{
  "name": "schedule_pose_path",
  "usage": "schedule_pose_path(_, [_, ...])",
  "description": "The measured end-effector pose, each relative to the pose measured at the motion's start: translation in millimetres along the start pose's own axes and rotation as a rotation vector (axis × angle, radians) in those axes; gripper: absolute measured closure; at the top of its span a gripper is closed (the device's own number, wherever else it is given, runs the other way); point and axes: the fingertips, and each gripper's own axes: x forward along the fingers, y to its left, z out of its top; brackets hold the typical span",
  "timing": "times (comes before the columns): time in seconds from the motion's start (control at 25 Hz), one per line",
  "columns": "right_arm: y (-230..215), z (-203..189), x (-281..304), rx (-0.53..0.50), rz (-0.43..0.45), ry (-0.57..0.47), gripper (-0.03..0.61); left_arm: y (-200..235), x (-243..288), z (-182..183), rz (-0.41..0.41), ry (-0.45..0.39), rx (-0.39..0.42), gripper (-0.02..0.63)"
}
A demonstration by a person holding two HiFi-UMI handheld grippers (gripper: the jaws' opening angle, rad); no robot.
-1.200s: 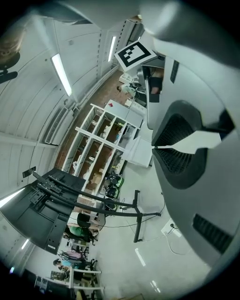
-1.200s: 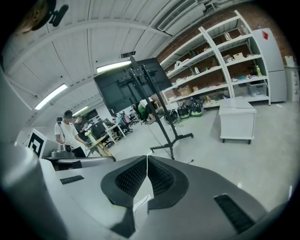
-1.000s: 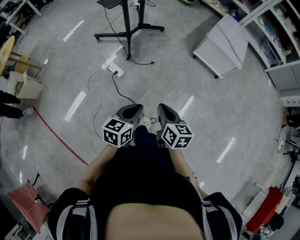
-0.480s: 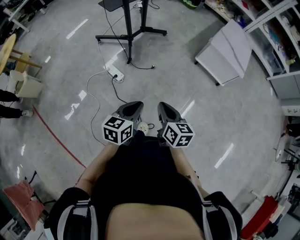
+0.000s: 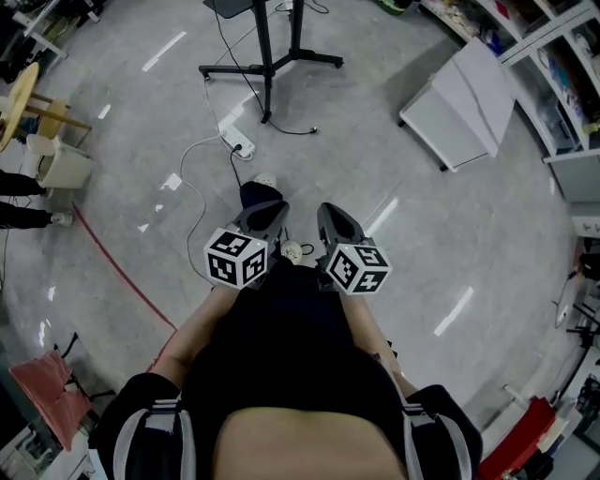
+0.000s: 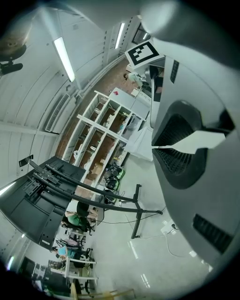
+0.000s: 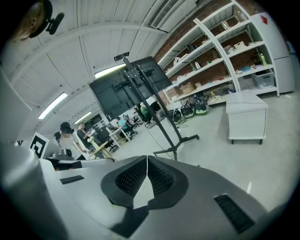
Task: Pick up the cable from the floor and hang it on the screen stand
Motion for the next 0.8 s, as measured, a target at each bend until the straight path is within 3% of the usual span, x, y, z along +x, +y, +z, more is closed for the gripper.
schedule_pose_path(0.4, [-29.3,25.7,14.0,0.006,-0.051,-0.014,0.554,8.1,38.5,21.7,-0.034,0.005,-0.013,0.591])
schedule_pose_path(0.8, [-52.5,48.2,64.4,0.043,-0.085,0.003,0.554,50.7,82.1,50.0,-0.033,0.039,-0.03,0.591])
